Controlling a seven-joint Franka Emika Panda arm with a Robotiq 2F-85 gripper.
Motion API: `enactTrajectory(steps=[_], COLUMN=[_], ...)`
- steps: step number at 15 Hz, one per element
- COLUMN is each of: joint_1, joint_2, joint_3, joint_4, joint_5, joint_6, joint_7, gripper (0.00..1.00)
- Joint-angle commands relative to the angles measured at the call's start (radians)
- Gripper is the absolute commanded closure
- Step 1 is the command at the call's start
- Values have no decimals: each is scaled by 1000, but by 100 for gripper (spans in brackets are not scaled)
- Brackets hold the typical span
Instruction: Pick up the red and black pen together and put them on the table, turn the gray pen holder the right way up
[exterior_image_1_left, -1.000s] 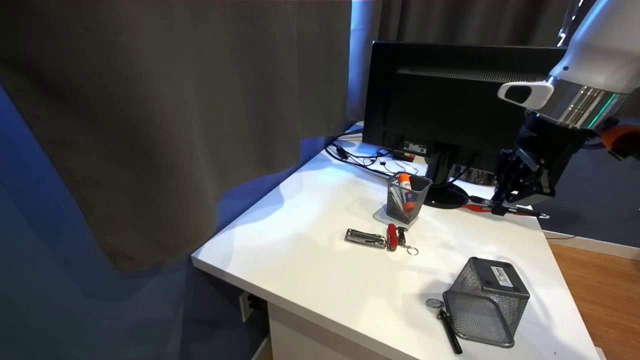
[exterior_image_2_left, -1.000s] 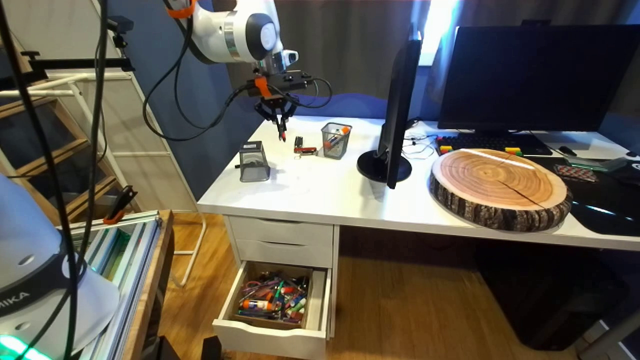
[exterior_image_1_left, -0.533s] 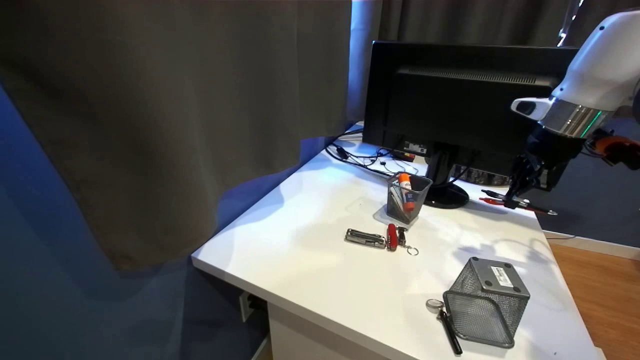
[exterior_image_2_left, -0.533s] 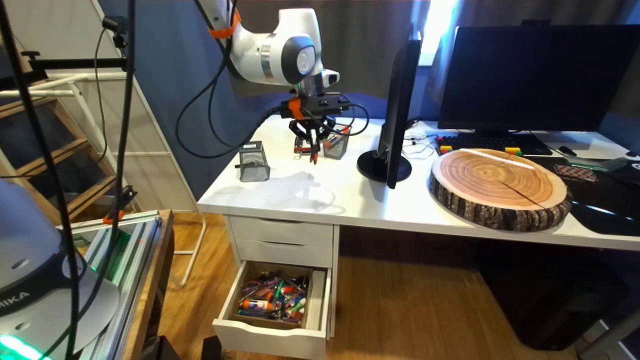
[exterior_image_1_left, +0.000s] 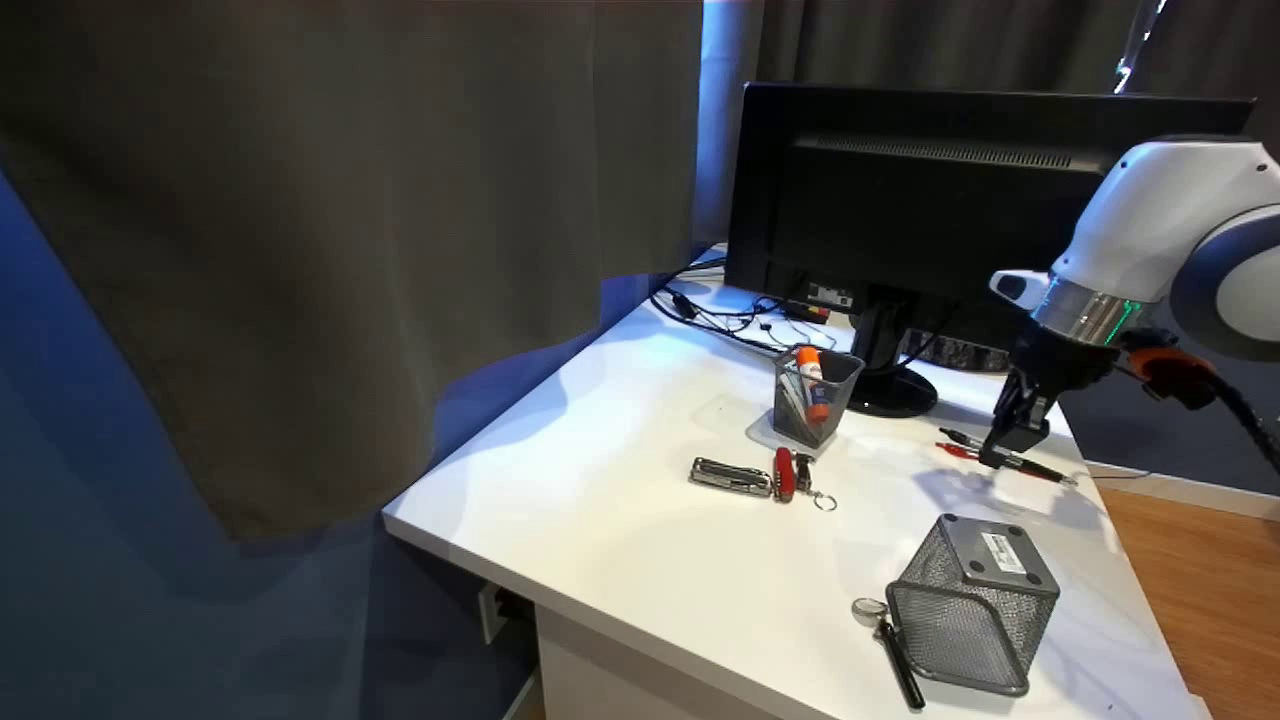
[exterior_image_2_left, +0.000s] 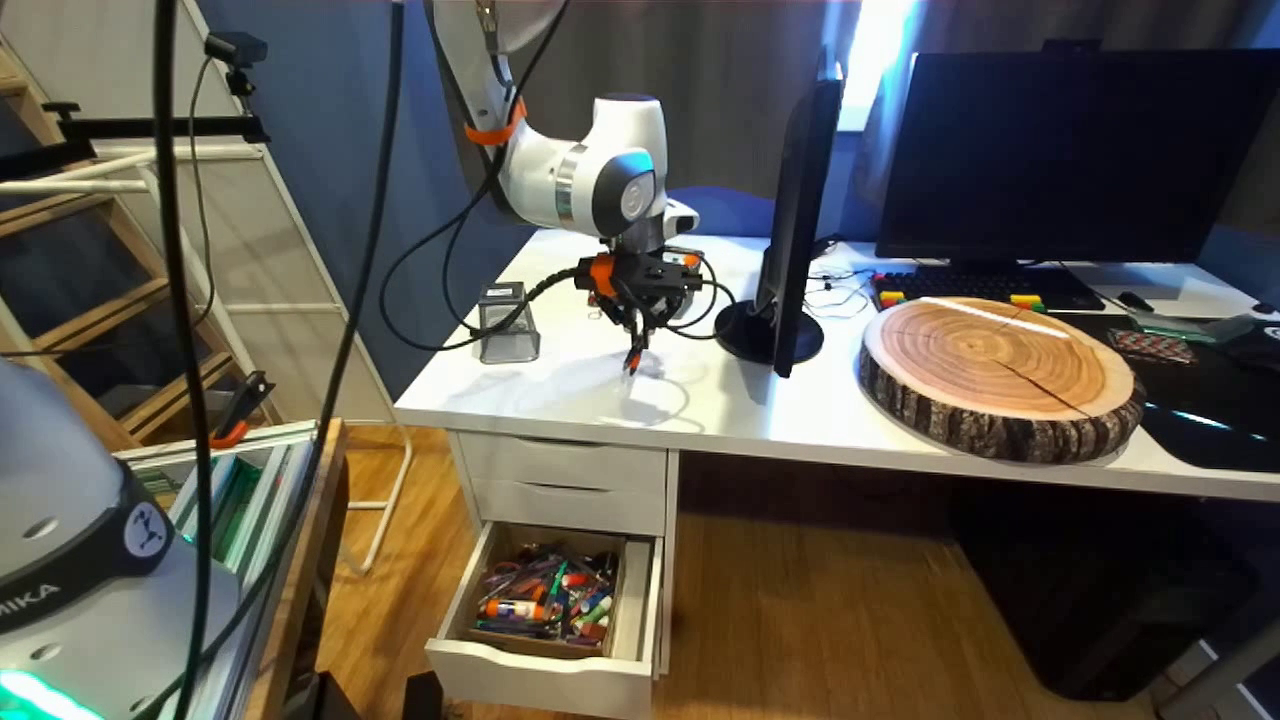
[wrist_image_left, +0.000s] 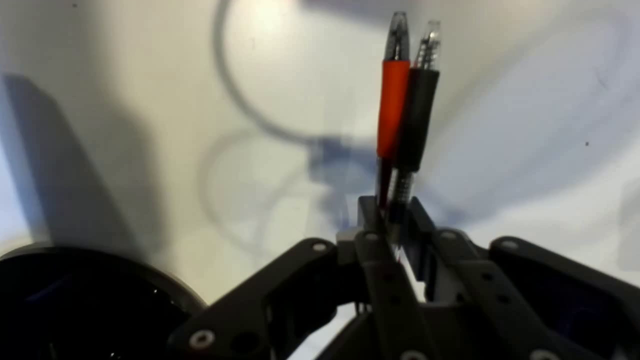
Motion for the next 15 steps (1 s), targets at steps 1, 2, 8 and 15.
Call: enactTrajectory(steps=[1, 2, 8, 15], joint_1=[39, 46, 113, 180], joint_2=[66, 76, 111, 56], joint_3=[-37, -45, -125, -196], joint_4=[51, 54, 74, 39], joint_5=[1, 2, -6, -24], joint_6=[46, 61, 120, 113], joint_7=[76, 94, 193, 258], gripper=[96, 96, 96, 39])
